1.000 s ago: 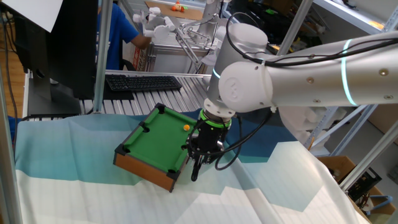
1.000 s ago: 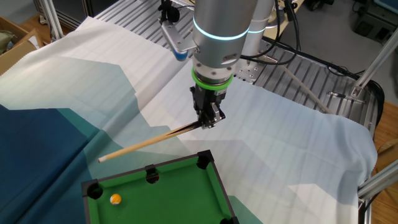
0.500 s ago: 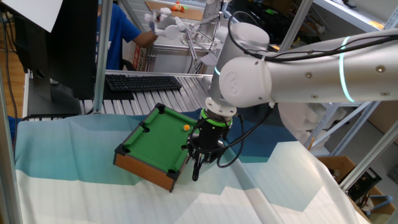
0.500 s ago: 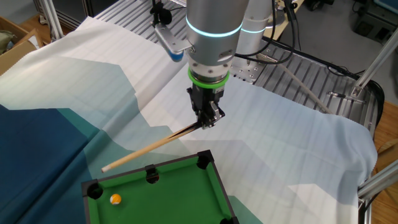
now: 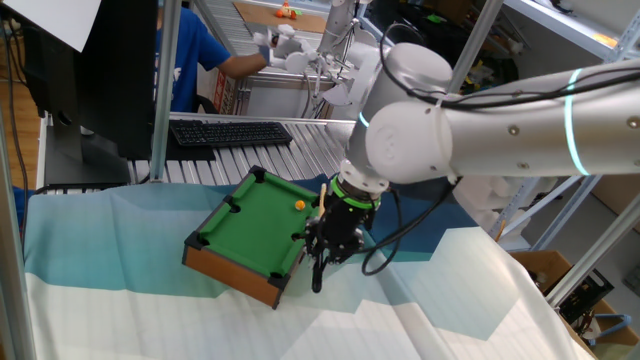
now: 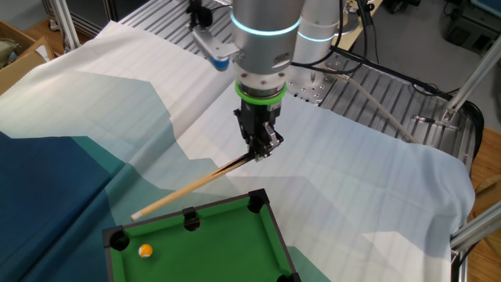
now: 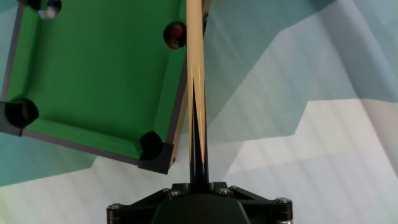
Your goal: Hit the pool ball
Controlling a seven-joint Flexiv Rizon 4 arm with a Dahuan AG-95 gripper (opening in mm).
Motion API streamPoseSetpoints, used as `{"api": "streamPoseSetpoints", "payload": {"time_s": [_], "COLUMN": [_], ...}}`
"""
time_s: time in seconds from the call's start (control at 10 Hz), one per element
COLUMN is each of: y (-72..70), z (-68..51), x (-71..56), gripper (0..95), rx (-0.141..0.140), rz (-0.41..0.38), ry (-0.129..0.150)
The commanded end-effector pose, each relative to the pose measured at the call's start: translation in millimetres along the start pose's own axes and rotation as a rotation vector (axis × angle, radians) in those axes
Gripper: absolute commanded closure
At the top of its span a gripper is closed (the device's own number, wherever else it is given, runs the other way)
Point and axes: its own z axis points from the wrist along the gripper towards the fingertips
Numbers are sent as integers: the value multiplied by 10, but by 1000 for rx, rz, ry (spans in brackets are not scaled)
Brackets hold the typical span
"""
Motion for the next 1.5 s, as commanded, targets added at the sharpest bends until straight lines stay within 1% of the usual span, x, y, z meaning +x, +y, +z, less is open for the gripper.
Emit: {"api": "streamPoseSetpoints", "payload": {"time_s": [0.1, 0.2, 0.3, 0.5, 0.6, 0.7, 0.8, 0.9, 1.0, 1.1, 1.3, 1.5], "y": [67, 178, 288, 466, 532, 659, 688, 905, 1015, 1099, 1217, 1291], "z": [-12, -27, -37, -9, 8, 24, 27, 41, 57, 84, 158, 310], "x": [17, 34, 57, 121, 151, 195, 206, 301, 358, 404, 467, 471], "gripper": [950, 950, 950, 950, 950, 950, 950, 950, 950, 950, 950, 950], "rx": [-42, -47, -34, -33, -35, -28, -26, -10, -4, -4, -3, -13], "rz": [79, 127, 157, 217, 236, 251, 254, 287, 312, 337, 368, 402], "ry": [20, 25, 19, 21, 21, 16, 14, 8, 7, 8, 5, 5]}}
